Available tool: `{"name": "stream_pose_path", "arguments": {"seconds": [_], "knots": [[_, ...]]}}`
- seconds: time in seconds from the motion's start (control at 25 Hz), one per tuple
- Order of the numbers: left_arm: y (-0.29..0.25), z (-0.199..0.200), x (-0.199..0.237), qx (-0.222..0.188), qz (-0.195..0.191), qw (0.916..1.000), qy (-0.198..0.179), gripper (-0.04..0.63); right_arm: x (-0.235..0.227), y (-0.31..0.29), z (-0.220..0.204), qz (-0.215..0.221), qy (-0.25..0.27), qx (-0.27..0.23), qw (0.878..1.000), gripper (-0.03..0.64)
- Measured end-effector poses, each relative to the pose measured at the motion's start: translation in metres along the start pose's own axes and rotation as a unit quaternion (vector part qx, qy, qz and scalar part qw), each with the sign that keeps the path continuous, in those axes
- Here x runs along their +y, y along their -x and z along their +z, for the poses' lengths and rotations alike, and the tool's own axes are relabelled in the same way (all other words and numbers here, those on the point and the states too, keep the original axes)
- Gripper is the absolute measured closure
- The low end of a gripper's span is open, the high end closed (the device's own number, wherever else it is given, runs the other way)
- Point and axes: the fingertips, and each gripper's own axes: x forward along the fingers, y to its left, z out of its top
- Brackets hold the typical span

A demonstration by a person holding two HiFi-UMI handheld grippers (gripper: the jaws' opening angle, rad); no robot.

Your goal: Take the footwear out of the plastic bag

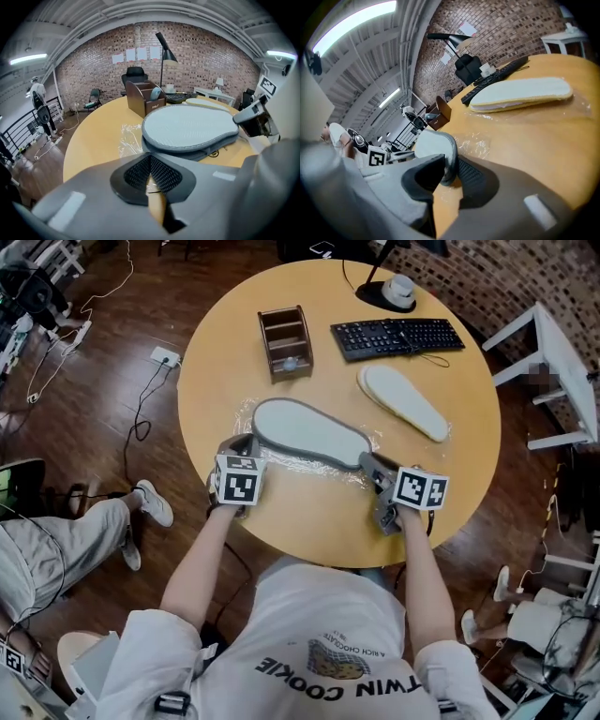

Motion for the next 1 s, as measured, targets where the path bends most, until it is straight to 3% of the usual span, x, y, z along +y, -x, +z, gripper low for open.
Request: {"name": "stream_pose_path", "arguments": {"seconds": [0.28, 0.48, 0.8, 1.0], "knots": [[0.028, 0.03, -0.03, -0.056, -0.003, 0.9979, 0.034, 0.59, -0.004, -0.007, 0.002, -0.047, 0.094, 0.025, 0.994, 0.532], [0.049, 0.046, -0.069, -0.078, -0.003, 0.9952, 0.059, 0.591, -0.003, -0.007, -0.003, -0.069, 0.197, 0.05, 0.977, 0.524], [0.064, 0.07, -0.162, -0.095, 0.014, 0.9924, 0.077, 0.589, -0.007, -0.005, -0.006, -0.026, 0.236, 0.06, 0.97, 0.461], [0.071, 0.086, -0.215, -0.11, 0.039, 0.9896, 0.084, 0.589, 0.0, 0.016, -0.002, 0.026, 0.258, 0.049, 0.965, 0.454]]}}
